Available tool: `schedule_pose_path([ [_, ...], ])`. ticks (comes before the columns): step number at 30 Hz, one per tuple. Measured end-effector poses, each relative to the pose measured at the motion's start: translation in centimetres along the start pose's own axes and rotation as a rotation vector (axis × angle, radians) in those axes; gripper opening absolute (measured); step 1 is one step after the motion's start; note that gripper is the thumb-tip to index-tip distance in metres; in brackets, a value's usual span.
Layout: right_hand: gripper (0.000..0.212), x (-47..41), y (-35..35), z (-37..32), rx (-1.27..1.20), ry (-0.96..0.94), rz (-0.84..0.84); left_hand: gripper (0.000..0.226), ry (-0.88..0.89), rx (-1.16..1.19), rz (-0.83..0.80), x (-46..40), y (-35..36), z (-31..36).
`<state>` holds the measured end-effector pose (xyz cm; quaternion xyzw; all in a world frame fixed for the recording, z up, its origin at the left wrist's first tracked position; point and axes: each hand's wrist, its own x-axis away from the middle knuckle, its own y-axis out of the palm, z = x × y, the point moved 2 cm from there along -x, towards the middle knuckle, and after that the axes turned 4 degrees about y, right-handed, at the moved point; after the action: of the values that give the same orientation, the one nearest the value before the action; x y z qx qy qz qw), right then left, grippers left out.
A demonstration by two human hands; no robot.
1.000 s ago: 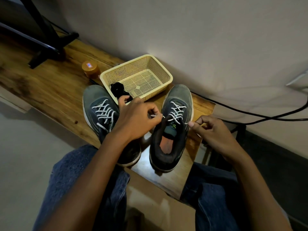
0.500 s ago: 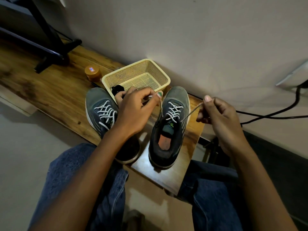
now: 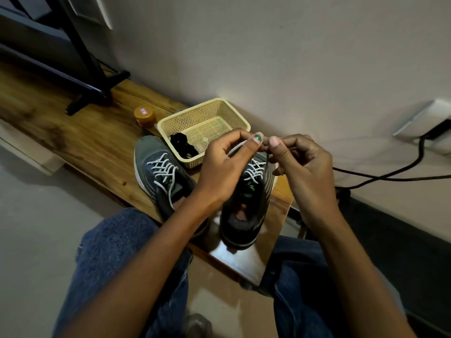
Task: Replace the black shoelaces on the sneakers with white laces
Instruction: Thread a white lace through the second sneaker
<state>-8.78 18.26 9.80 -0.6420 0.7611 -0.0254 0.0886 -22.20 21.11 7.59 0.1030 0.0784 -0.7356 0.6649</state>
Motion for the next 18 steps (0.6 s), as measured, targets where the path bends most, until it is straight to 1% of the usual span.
schedule_pose_path([
  [2,0.015,0.0,0.2,-0.2,-0.094,0.053,0.013,0.017,-0.059,0.125,0.027,0.0,0.2,0.1],
  [3,0.018,0.0,0.4,-0.3,-0.163,0.094,0.010,0.018,-0.073,0.146,0.040,0.1,0.2,0.1],
  [6,0.023,0.1,0.4,-0.8,-0.315,0.167,0.026,0.015,-0.027,0.103,0.058,0.3,0.3,0.3],
  [10,0.032,0.0,0.8,-1.4,-0.431,0.188,0.075,0.023,0.038,0.097,0.124,0.4,0.6,0.8],
  [12,0.030,0.0,1.0,-1.5,-0.448,0.170,0.087,0.025,0.053,0.106,0.157,0.3,0.6,1.1],
  [16,0.012,0.2,0.9,-1.6,-0.325,0.055,0.123,0.029,0.083,0.120,0.198,0.4,0.9,1.5],
  [18,0.009,0.3,0.8,-1.7,-0.293,0.011,0.153,0.030,0.087,0.129,0.207,0.4,1.1,1.7],
])
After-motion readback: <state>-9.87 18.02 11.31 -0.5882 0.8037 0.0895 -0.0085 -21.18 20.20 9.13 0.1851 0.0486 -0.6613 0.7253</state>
